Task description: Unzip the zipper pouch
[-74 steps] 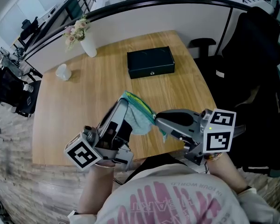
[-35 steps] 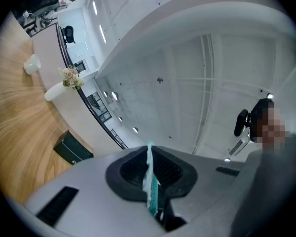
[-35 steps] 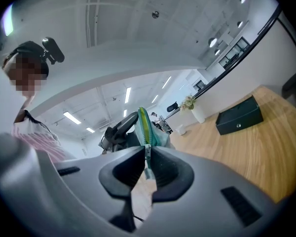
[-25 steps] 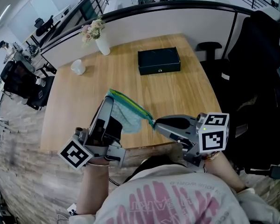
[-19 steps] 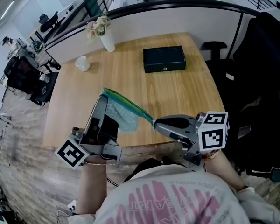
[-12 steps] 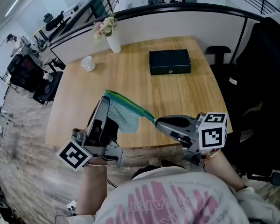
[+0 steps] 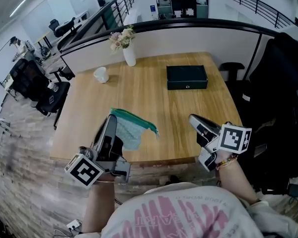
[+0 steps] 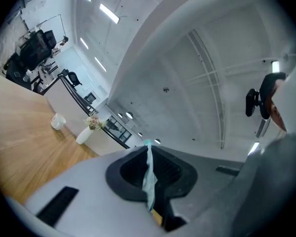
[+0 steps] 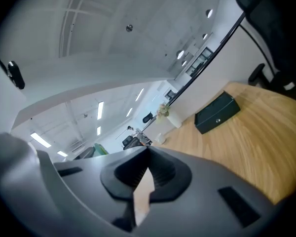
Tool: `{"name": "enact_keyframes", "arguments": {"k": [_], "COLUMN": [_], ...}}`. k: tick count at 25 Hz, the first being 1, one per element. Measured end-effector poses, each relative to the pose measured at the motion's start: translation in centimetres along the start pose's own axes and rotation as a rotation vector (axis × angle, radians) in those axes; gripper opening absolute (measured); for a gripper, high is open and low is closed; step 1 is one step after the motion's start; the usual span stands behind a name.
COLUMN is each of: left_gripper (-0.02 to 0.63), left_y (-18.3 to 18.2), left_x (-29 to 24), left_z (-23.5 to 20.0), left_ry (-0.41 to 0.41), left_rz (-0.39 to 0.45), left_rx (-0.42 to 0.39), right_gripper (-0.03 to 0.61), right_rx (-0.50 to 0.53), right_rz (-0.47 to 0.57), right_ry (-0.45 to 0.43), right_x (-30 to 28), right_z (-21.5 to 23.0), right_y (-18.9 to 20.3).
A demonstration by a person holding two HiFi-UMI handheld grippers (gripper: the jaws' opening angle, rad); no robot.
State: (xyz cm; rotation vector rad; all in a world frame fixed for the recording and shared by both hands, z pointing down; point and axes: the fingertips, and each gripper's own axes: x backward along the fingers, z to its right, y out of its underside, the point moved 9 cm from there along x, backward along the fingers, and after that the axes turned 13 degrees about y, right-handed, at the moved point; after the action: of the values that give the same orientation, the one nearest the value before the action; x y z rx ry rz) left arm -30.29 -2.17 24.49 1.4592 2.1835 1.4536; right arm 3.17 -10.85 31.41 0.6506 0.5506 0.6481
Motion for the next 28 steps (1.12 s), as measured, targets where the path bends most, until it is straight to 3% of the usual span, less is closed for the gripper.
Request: {"name": "enact_keyframes", "arguments": {"k": [5,10,20,28], "left_gripper": [0.017,0.017,0.017,0.017], "left_y": [-0.9,-1.4,-1.0,-1.1], "left_x": [2.8,6.0,11.8,13.5], "left_z": [-0.2,-0.2,1.2,2.3], "left_ry": [-0.013,-0.021,-0.007,0.010], "left_rz": [0.007,-0.002,-0.017,-0.012], "left_rx": [-0.002,0.017,0.056,0.066], "right_gripper": [-0.005,-0.005,-0.005,-0.005], "right_rx": [0.008,0.039,0.022,0.033], "right_rz": [0.121,0.206,0.179,0.162], "right_ry": [0.156,0.251,0.289,0.302], "right_x": [1.3,3.0,5.7,7.1], "right_z": [-0.8,-2.0,-4.2,-5.3], "right_y": [0.6,2.3,8.5,10.6]}}
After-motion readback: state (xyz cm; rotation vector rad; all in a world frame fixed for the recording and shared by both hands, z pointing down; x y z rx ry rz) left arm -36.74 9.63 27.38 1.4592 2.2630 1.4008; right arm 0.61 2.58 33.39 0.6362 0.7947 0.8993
